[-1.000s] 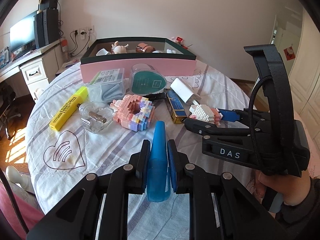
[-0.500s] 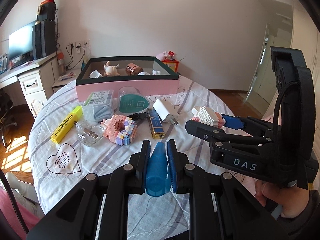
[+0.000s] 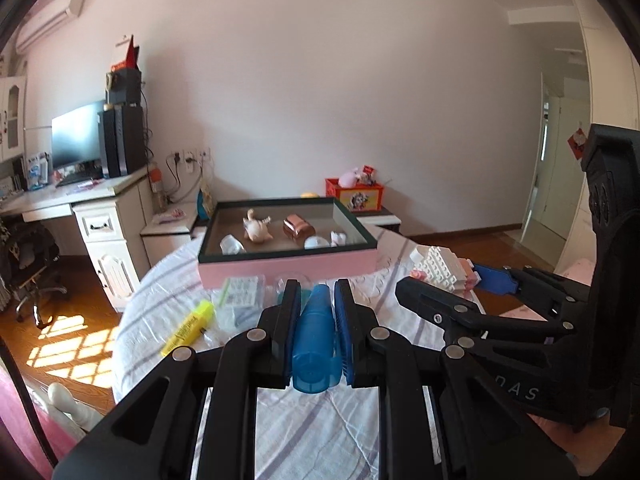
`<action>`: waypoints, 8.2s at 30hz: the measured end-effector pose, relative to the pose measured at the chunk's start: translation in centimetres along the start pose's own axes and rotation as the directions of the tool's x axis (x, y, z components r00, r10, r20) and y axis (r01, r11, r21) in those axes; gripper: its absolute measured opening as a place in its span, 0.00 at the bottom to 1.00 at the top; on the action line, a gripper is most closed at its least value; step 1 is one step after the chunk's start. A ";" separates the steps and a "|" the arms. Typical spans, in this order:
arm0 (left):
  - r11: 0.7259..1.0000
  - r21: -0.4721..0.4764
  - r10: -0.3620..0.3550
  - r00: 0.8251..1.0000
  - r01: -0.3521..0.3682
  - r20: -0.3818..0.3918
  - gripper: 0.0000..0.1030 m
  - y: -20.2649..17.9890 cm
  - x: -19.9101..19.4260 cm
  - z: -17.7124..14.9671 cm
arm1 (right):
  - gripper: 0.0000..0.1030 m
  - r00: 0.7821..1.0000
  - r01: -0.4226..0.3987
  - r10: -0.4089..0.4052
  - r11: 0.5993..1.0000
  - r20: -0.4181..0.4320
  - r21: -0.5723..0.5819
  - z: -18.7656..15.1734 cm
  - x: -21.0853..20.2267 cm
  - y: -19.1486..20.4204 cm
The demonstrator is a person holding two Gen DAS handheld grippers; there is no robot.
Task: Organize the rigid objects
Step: 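Carry the blue tube and block figure into the pink box and open both tools, then withdraw both tools from the pink box and move toward the bed items, then grasp the yellow highlighter with left tool while right tool grasps the white charger, then carry the highlighter and charger into the pink box and open both tools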
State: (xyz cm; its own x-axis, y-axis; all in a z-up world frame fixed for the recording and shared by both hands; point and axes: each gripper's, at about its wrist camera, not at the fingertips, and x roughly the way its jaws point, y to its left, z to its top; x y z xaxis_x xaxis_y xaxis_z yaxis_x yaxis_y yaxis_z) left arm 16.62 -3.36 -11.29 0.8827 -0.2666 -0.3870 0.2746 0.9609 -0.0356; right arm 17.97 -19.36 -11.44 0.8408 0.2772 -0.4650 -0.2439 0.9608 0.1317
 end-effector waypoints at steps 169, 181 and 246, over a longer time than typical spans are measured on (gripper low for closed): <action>0.962 0.062 0.266 0.869 -0.265 -0.418 0.96 15.7 18.3 -6.7 | 0.86 0.927 0.163 -0.162 0.986 -0.337 -0.024 -1.6 16.2 -5.6; 0.988 0.081 0.150 0.904 -0.128 -0.401 0.26 13.3 18.9 -6.5 | 0.40 0.914 0.141 -0.163 0.986 -0.371 -0.085 -1.7 17.4 -5.8; 0.997 0.034 0.073 0.994 -0.071 -0.079 0.26 3.9 12.7 9.8 | 0.40 0.991 0.090 -0.078 0.988 0.105 -0.121 9.2 4.2 0.1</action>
State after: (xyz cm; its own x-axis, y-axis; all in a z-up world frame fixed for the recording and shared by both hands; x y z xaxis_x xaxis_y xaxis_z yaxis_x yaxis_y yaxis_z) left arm 32.61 -3.69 -7.30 0.8675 -0.1887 -0.4603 0.2242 0.9743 0.0231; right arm 25.92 -18.10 -5.37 0.9033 0.2003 -0.3794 -0.2238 0.9745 -0.0182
